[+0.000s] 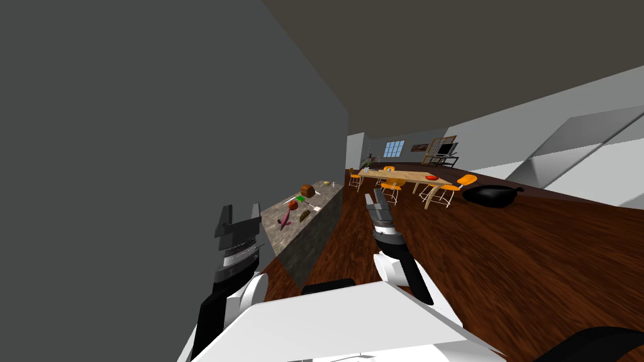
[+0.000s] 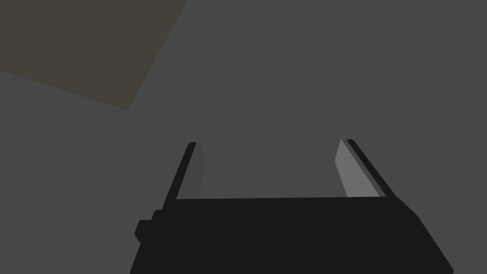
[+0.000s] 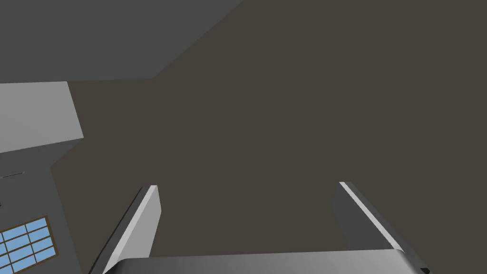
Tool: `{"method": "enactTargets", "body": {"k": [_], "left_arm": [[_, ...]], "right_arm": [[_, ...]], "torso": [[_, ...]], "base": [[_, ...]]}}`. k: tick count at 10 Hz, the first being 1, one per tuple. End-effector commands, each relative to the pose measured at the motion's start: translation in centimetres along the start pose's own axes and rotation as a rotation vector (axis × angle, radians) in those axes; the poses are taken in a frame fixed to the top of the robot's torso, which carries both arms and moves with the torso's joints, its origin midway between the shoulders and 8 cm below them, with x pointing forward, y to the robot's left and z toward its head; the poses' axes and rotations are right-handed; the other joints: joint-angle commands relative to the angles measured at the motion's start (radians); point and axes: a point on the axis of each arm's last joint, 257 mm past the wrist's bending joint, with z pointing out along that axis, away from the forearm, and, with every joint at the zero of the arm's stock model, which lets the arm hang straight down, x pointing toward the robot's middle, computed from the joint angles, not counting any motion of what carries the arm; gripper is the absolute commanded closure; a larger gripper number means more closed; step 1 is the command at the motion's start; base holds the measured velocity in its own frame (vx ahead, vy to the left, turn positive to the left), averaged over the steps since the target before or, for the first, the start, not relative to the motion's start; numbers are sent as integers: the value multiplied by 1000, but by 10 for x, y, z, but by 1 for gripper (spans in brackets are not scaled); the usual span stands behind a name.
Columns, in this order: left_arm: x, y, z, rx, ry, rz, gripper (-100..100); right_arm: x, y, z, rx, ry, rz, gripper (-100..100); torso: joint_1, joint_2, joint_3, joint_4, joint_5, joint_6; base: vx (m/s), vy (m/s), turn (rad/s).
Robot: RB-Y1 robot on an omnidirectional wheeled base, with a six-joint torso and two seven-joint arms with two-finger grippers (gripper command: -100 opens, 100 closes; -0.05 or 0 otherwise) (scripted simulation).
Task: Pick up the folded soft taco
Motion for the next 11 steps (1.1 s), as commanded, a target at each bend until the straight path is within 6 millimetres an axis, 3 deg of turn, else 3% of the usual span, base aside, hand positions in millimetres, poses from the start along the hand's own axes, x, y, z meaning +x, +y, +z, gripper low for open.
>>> {"method": "enactTargets", "body": {"k": [1, 11], "left_arm": [[3, 6, 1, -28, 28, -6, -100], [10, 66, -3, -289, 105, -88, -100]], "right_arm": [[0, 0, 0, 0, 0, 0, 0], [0, 0, 0, 0, 0, 0, 0]], "torso": [[0, 0, 0, 0, 0, 0], [0, 0, 0, 0, 0, 0]], "base": [[0, 0, 0], [1, 0, -1]]}}
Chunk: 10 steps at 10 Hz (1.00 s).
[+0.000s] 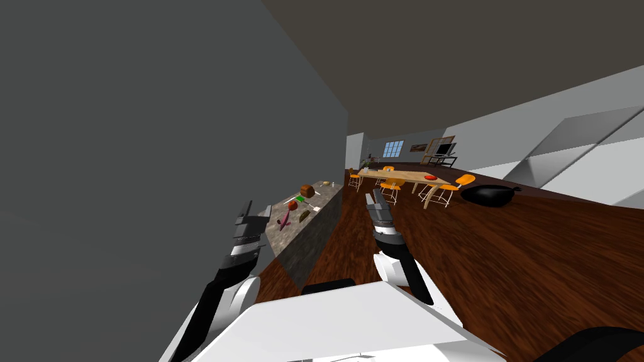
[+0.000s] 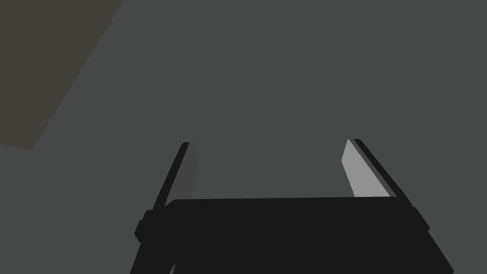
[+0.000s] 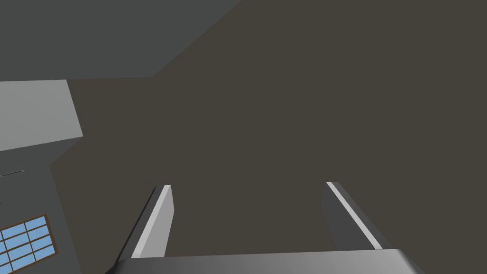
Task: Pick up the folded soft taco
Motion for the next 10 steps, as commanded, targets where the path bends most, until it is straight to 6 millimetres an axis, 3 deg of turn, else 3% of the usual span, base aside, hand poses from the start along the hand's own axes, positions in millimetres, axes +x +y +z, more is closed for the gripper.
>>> {"method": "enactTargets", "body": {"k": [1, 10], "left_arm": [[1, 11, 1, -48, 9, -26, -100], [-8, 65, -3, -280, -7, -96, -100]], "right_arm": [[0, 0, 0, 0, 0, 0, 0], [0, 0, 0, 0, 0, 0, 0]], "torso": [[0, 0, 0, 0, 0, 0], [0, 0, 0, 0, 0, 0]], "base": [[8, -1, -8], [8, -3, -6]]}}
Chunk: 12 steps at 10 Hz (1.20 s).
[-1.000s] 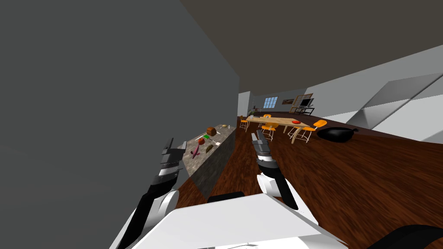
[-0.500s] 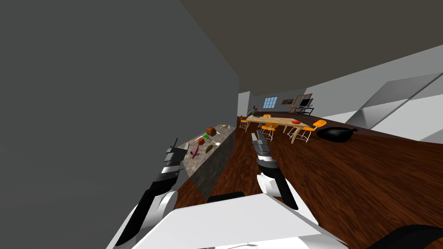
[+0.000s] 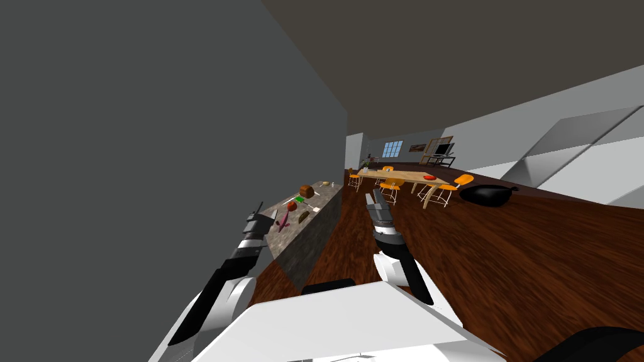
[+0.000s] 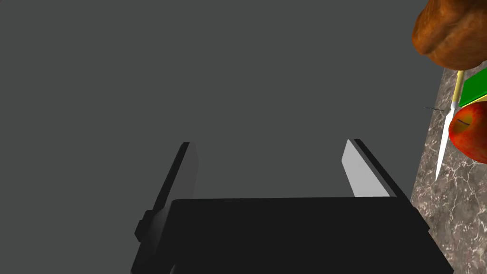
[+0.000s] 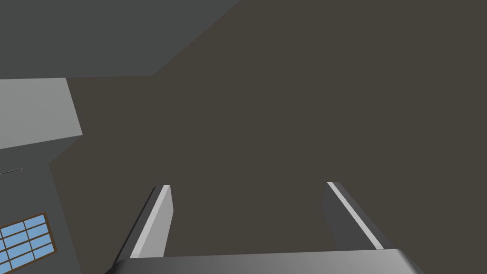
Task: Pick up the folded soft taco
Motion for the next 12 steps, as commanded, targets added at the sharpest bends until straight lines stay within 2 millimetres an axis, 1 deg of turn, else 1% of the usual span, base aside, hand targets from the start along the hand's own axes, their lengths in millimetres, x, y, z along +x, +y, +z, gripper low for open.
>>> {"method": "enactTargets", "body": {"k": [1, 6, 8, 12], "left_arm": [[-2, 9, 0, -33, -8, -4, -100], [-12, 40, 0, -171, -32, -55, -100], [-16, 49, -1, -212, -40, -81, -100], [-24, 71, -5, -309, -72, -107, -100]], "right_arm": [[0, 0, 0, 0, 0, 0, 0], [0, 0, 0, 0, 0, 0, 0], [0, 0, 0, 0, 0, 0, 0], [0, 0, 0, 0, 0, 0, 0]], "torso": [[0, 0, 0, 0, 0, 0], [0, 0, 0, 0, 0, 0], [0, 0, 0, 0, 0, 0], [-1, 0, 0, 0, 0, 0]], "base": [[0, 0, 0], [13, -6, -7], [14, -6, -6], [16, -9, -6]]}}
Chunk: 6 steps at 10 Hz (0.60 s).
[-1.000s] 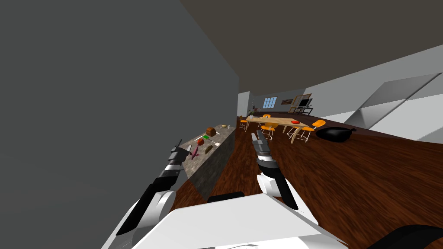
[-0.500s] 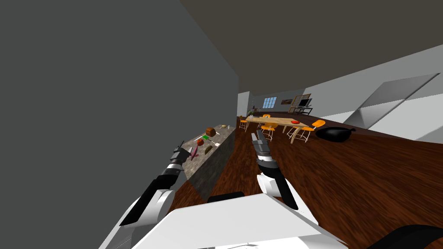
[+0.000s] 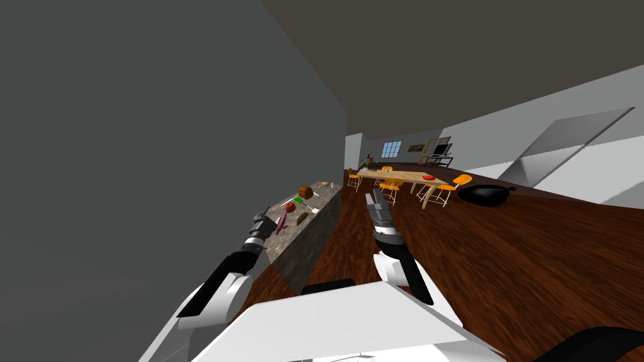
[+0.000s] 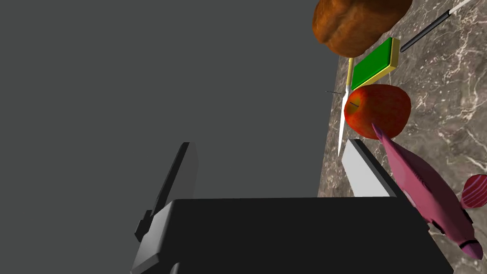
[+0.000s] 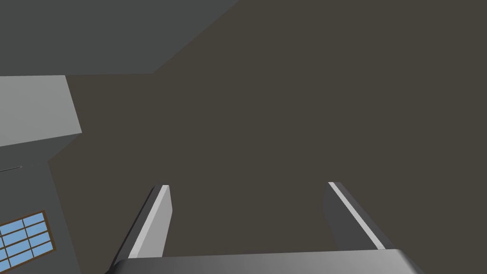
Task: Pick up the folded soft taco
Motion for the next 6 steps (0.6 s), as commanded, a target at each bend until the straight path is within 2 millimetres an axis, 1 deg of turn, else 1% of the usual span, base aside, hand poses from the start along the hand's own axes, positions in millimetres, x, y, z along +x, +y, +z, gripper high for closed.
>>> {"method": "enactTargets", "body": {"k": [1, 6], "left_arm": [[-6, 12, 1, -45, -19, -5, -100], [-21, 38, 0, -169, -67, -59, -100]], "right_arm": [[0, 0, 0, 0, 0, 0, 0], [0, 0, 0, 0, 0, 0, 0]], "torso": [[0, 0, 0, 0, 0, 0], [0, 0, 0, 0, 0, 0]], "base": [[11, -6, 1], [20, -14, -8]]}}
